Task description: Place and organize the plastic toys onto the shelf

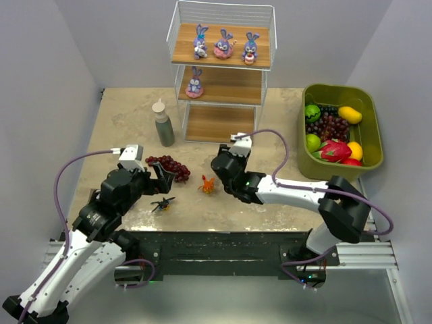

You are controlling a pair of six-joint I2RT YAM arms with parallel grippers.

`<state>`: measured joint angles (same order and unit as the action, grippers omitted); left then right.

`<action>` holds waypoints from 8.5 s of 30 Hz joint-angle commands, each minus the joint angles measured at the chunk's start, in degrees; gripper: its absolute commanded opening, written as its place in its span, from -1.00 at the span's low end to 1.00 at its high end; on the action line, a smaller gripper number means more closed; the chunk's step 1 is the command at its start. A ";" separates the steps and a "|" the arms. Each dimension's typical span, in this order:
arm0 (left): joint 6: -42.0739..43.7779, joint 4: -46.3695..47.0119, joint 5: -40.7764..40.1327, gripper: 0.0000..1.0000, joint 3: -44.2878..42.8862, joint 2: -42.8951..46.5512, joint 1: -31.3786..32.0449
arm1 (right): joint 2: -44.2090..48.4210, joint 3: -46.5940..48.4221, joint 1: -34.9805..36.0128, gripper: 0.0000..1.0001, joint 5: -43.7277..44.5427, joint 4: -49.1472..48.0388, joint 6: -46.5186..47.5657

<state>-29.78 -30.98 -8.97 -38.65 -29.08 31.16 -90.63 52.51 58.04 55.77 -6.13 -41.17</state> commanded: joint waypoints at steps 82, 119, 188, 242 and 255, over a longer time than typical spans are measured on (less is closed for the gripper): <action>1.65 3.47 -2.10 0.99 2.27 -0.98 -0.04 | -20.99 52.43 -16.12 -0.21 -13.76 9.82 22.18; 1.83 3.38 -2.19 0.99 2.09 -2.12 -0.13 | -20.56 46.72 -17.17 0.51 -14.46 1.65 23.24; -43.17 -29.67 -37.52 0.38 -2.75 -29.98 -7.86 | 33.68 -17.44 -15.59 0.60 -58.49 -3.72 9.44; 22.92 9.35 -1.32 -1.00 -36.05 -60.82 24.30 | 53.62 -13.31 -15.59 0.64 -39.61 25.88 10.59; 33.82 22.80 8.71 -1.00 -26.39 -66.28 26.50 | 56.70 -12.17 -15.59 0.63 -32.83 35.93 4.61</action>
<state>-1.43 -14.66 -3.31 -66.41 -95.07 57.28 -35.86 37.80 42.17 20.40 27.35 -34.59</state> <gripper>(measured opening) 0.075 0.818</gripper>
